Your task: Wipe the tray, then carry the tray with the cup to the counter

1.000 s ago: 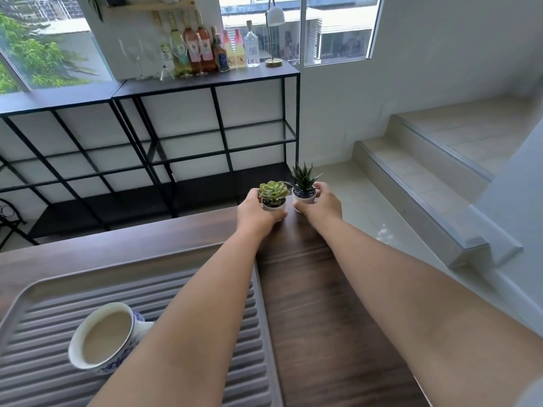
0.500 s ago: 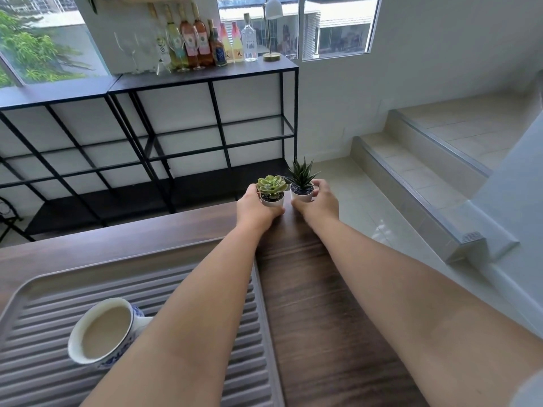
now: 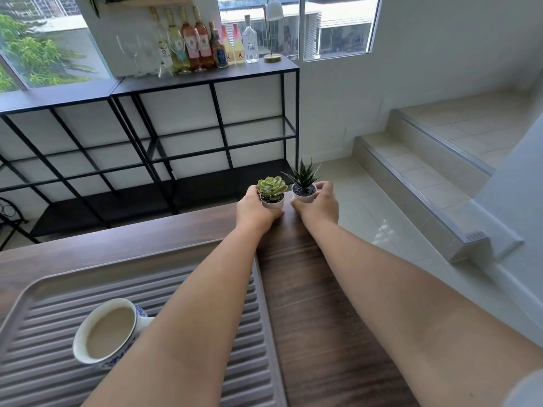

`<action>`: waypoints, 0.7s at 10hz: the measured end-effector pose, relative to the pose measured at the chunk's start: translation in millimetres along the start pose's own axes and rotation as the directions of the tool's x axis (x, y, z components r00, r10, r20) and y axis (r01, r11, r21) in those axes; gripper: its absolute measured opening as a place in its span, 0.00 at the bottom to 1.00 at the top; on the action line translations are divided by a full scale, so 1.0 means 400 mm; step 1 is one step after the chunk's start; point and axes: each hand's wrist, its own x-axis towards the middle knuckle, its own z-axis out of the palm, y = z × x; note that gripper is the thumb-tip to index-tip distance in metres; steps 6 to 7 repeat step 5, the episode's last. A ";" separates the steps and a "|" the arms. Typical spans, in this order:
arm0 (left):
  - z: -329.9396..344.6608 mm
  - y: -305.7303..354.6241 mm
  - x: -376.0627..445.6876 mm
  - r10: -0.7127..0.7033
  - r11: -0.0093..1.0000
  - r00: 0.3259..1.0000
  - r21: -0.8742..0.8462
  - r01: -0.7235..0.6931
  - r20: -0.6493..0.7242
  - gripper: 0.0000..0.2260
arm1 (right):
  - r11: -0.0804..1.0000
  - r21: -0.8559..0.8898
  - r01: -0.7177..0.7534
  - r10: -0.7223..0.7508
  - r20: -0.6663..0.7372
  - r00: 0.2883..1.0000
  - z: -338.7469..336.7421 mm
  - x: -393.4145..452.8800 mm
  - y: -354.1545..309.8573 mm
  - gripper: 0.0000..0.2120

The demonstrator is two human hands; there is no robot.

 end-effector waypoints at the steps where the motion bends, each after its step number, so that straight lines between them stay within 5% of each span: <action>1: -0.001 -0.002 0.003 0.000 1.000 1.000 -0.017 0.001 0.005 0.26 | 1.000 -0.010 -0.010 0.009 -0.017 1.000 0.006 -0.008 -0.006 0.27; 7: -0.009 -0.007 -0.009 0.035 0.999 0.999 -0.035 -0.033 0.035 0.31 | 1.000 -0.005 -0.007 0.007 0.007 1.000 -0.006 -0.033 -0.009 0.34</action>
